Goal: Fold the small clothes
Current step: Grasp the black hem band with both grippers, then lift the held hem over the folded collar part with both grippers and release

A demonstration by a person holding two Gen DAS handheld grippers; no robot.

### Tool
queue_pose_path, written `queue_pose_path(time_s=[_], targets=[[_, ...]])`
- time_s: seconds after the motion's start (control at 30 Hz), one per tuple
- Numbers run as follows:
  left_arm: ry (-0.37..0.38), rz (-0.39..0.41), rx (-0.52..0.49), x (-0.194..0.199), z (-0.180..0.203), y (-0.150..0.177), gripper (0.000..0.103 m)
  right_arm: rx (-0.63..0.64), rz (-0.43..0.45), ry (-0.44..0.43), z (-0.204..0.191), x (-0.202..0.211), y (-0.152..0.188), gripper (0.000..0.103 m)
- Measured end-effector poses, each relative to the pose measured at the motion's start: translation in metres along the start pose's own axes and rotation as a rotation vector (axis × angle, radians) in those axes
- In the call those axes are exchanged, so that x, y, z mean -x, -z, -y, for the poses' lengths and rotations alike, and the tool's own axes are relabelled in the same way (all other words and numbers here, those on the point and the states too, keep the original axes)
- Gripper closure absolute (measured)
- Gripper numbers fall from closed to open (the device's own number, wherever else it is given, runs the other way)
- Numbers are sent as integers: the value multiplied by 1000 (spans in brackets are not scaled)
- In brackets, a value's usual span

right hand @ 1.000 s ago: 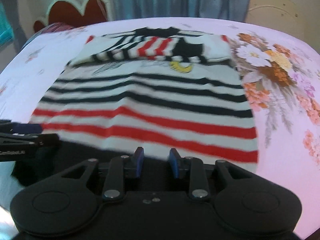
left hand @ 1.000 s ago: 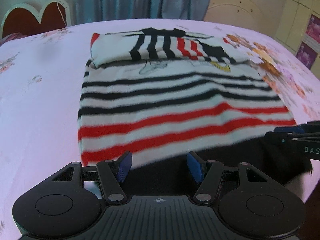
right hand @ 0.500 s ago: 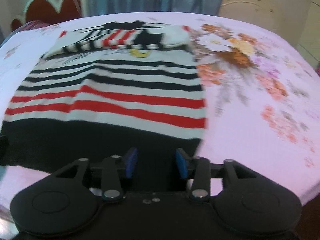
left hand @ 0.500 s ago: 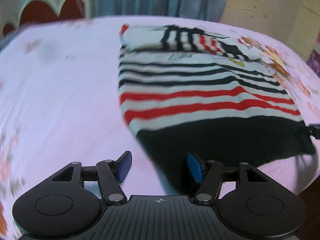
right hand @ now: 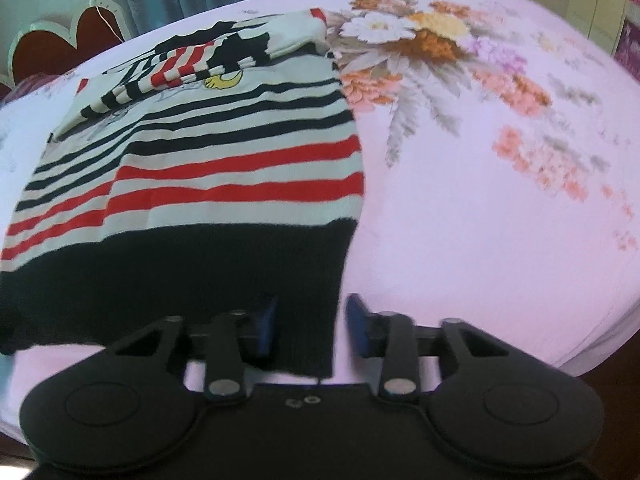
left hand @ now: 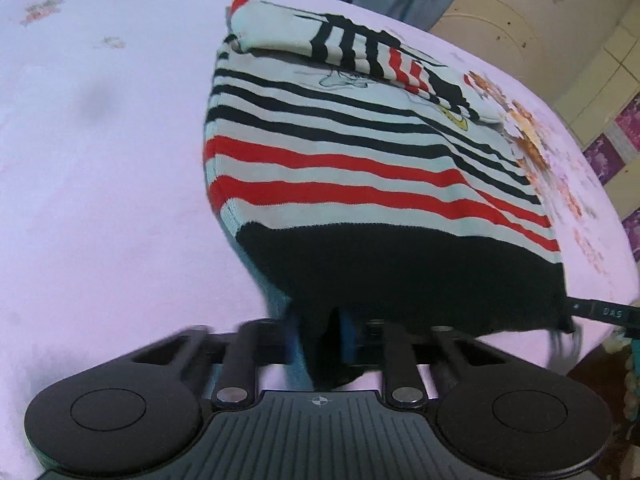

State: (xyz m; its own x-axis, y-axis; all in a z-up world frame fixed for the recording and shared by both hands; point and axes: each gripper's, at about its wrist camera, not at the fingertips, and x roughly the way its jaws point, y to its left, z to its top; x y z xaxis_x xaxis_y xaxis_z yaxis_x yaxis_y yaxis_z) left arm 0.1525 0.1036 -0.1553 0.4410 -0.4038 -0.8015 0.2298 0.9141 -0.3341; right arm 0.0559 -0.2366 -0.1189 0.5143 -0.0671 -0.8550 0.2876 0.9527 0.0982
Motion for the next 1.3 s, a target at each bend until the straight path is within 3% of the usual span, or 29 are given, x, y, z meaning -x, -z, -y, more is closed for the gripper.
queue_pose_path(time_s=[0.07, 0.1, 0.23, 0.37, 0.53, 0.67, 1.0, 1.3], targets=[[14, -5, -10, -2, 2, -2, 96, -15, -19, -25, 0, 0, -2, 91], [17, 0, -28, -1, 5, -3, 96, -23, -27, -40, 1, 0, -3, 92], [44, 43, -50, 7, 10, -13, 96, -19, -9, -102, 0, 8, -12, 93], [52, 140, -62, 21, 15, -35, 96, -7, 70, -164, -1, 21, -31, 94], [55, 270, -66, 32, 23, -82, 96, -2, 166, -220, -4, 31, -73, 94], [63, 323, -48, 22, 28, -125, 96, 3, 227, -252, -5, 27, -117, 94], [20, 404, 12, -23, 29, -225, 96, 5, 297, -273, -15, -23, -219, 94], [-48, 404, 54, -94, 25, -311, 96, -56, 263, -273, -15, -101, -305, 94]])
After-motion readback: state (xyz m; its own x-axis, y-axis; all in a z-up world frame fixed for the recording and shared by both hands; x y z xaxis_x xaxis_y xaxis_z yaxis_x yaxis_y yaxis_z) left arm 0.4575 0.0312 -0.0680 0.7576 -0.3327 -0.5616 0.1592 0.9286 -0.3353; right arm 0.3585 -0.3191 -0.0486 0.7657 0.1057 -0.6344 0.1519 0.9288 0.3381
